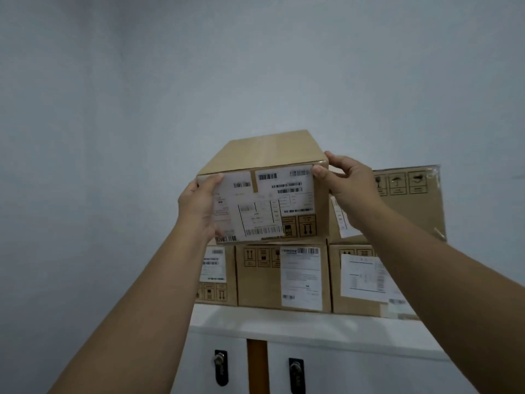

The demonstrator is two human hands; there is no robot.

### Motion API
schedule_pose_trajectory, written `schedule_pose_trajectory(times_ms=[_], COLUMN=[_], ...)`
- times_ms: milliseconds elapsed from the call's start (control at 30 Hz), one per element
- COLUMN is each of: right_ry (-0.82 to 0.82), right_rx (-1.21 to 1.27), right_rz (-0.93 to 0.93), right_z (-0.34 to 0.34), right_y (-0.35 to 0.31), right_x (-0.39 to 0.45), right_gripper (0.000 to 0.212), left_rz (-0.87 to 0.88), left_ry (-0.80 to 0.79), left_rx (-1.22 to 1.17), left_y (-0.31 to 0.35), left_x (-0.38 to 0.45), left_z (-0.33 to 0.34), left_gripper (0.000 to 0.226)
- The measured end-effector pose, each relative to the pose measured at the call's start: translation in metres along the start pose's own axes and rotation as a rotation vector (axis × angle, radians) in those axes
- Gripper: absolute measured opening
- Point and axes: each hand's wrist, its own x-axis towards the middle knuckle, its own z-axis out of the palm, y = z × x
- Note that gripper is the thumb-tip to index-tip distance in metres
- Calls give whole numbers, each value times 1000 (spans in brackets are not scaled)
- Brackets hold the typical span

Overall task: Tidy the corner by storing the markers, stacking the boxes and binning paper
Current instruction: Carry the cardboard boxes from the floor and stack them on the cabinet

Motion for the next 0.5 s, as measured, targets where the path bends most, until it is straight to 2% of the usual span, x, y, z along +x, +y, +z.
schedule_pose_trajectory(times_ms=[100, 167, 233, 300, 400, 500], right_ry=[-11, -59, -86, -80, -60, -67], right_rx=[-223, -320, -441, -611, -870, -1244], right_rz=[39, 23, -15, -30, -67, -243], right_z=[-7, -6, -2, 4, 8, 9], right_y=[17, 28, 34, 39, 46, 59], right_x=[-4, -6, -5, -1, 0, -3], right_gripper=[56, 59, 63, 65, 56, 55], left_rz=[-91, -8, 101, 130, 167, 196], left_ry=[-14, -60, -144, -180, -166, -188], left_rx=[186, 376, 612, 848, 986, 1118], left_y=[-24, -42, -59, -73, -94, -111], left_x=[17, 31, 39, 39, 40, 40], left_z=[4, 5, 6, 11, 14, 12], left_gripper=[22, 35, 68, 95, 98, 103])
